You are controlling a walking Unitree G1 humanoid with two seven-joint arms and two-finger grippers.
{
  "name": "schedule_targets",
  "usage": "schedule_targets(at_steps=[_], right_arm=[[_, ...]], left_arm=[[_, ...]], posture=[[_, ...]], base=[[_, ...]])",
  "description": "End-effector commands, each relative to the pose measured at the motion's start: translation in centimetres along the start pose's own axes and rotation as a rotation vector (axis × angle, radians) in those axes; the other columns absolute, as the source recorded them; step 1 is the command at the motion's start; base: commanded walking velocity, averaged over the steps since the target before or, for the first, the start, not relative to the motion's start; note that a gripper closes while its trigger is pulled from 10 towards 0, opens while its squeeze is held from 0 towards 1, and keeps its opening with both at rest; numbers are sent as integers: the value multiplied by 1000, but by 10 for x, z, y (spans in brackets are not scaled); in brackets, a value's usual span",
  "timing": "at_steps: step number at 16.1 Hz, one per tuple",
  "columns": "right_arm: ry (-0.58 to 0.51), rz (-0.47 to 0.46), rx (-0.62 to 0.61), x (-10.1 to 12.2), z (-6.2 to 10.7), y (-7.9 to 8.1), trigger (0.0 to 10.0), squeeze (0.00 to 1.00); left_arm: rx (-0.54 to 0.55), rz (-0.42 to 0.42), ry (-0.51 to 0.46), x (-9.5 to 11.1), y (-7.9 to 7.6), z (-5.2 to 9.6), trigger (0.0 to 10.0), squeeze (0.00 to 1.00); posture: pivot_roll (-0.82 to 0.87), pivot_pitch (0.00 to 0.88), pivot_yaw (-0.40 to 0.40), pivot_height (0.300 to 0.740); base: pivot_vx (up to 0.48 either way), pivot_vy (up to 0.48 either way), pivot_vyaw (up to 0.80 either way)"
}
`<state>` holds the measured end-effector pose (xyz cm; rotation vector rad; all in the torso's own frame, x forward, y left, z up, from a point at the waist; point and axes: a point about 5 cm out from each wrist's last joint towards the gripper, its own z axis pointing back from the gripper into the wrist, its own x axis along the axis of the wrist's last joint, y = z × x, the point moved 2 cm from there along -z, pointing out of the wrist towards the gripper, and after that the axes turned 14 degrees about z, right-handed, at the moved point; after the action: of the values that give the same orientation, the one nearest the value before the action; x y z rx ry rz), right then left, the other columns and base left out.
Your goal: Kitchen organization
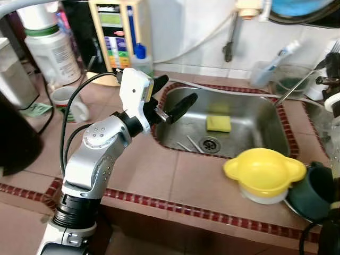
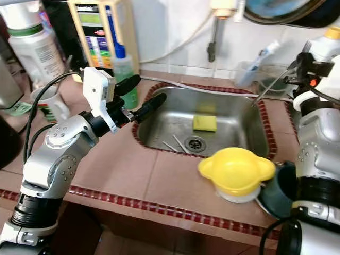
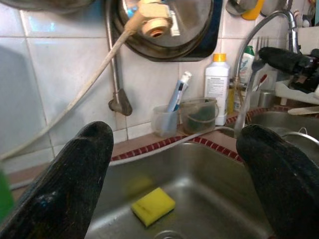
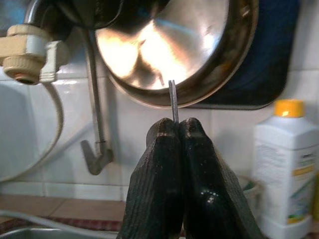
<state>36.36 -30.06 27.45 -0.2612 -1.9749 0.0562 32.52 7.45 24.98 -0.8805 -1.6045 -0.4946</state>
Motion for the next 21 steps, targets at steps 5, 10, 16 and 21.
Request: schedule_targets(at_steps=[5,10,16,21], right_arm=[[146,-143,113,-19,-19,14,10000,0],[194,-199,216,-26,-24,28,10000,0],[248,-302,223,-37,-25,33,10000,0],[269,-328,215,-42,-23,30,10000,1000]], left_arm=[[-112,15,47,-6,-23,1,10000,0],[-235,34,106,-14,-46,10,10000,0],[-262,47,142,-17,-54,15,10000,0],[-277,47,155,-17,-56,15,10000,0]], posture=[[-114,94,22,740],[-93,119,19,740],[-81,127,21,740],[-82,126,27,740]], base=[[0,0,0],[0,0,0],[0,0,0],[0,0,0]])
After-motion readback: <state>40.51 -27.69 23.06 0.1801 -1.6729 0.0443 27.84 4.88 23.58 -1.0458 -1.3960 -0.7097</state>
